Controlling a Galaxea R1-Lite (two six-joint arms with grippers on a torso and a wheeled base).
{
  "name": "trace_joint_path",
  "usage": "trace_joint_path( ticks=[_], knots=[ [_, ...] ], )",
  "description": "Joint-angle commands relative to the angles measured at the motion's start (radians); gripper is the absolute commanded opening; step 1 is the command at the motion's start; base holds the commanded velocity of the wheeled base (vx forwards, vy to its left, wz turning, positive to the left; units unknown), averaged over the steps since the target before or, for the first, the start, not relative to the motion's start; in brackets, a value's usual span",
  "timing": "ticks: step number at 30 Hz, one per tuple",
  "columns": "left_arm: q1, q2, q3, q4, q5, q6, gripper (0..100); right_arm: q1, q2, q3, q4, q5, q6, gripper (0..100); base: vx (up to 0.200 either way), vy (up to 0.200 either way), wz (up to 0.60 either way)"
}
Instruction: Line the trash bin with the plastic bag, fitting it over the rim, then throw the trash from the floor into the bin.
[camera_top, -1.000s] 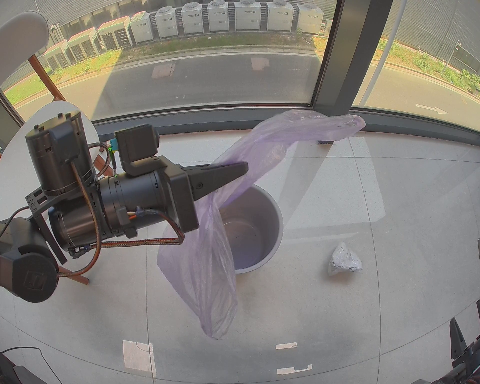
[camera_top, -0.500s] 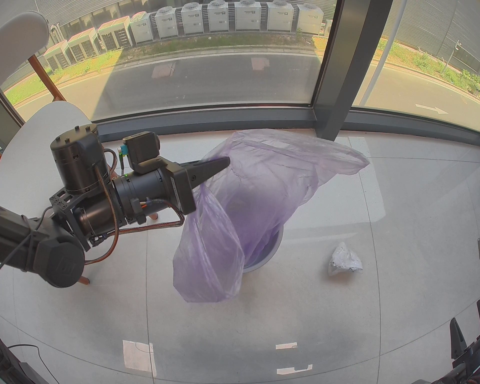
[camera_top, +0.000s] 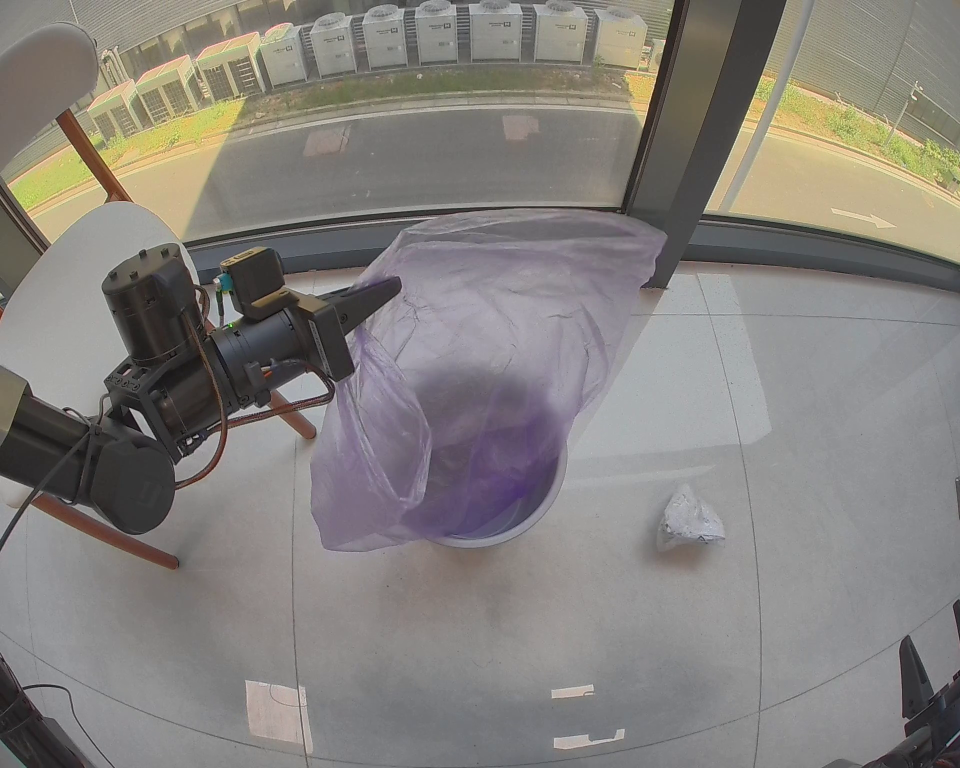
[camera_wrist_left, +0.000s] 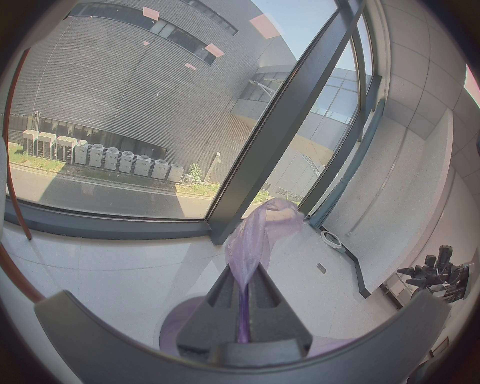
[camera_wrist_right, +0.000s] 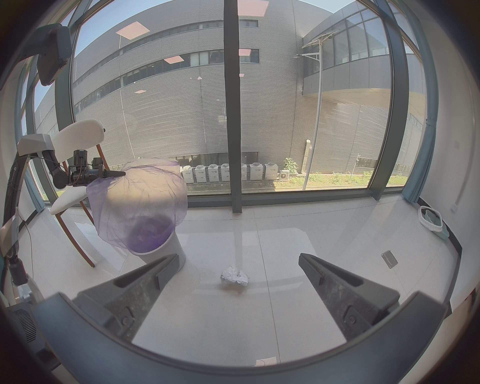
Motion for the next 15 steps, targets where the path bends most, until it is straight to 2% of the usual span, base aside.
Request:
trace_joint_path(
  ticks=[1,4,7,11,15],
  knots=[
    [-0.007,-0.002,0.054,-0.005,0.009,0.016,0,0.0,-0.013,0.016,-0.001,0.001,0.001,100,0.0,0.0,0.0],
    [-0.07,0.008,0.126,-0.049,0.053,0.059,0,0.0,-0.015,0.016,0.0,0.001,0.0,100,0.0,0.0,0.0],
    [-0.116,0.02,0.164,-0.11,0.093,0.053,0,0.0,-0.015,0.016,0.0,0.001,-0.008,100,0.0,0.0,0.0],
    [-0.136,0.07,0.198,-0.176,0.148,0.054,0,-0.001,-0.013,0.016,0.002,0.008,-0.018,100,0.0,0.0,0.0],
    [-0.157,0.061,0.255,-0.212,0.162,0.05,0,0.0,-0.013,0.016,0.0,0.007,-0.02,100,0.0,0.0,0.0]
  ],
)
